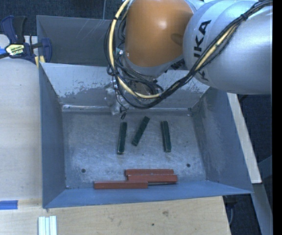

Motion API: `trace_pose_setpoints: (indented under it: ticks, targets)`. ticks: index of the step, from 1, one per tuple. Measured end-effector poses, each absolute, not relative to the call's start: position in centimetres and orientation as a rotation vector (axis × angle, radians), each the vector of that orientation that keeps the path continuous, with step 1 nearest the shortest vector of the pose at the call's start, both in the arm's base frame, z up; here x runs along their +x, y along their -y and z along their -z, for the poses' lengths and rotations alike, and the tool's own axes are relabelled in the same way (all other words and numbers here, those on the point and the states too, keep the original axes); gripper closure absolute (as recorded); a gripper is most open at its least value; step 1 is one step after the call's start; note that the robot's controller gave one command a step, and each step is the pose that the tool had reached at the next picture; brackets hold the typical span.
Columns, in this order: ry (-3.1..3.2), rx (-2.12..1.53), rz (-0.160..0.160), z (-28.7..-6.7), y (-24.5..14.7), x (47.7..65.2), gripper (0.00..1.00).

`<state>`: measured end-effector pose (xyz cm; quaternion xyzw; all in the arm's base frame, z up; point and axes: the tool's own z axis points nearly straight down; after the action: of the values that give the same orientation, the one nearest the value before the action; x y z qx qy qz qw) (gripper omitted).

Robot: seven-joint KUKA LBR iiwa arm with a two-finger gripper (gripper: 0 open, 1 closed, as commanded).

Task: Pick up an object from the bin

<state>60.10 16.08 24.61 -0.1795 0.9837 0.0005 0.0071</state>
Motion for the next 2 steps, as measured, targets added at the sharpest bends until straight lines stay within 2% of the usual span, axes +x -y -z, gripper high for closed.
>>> trace_pose_setpoints:
  ticks: [1,2]
  targets:
    - [-3.024,-0.863,0.002,-17.0,-11.05,58.34,1.0]
    - [-3.019,-0.862,-0.001,-17.24,-11.26,58.44,0.0]
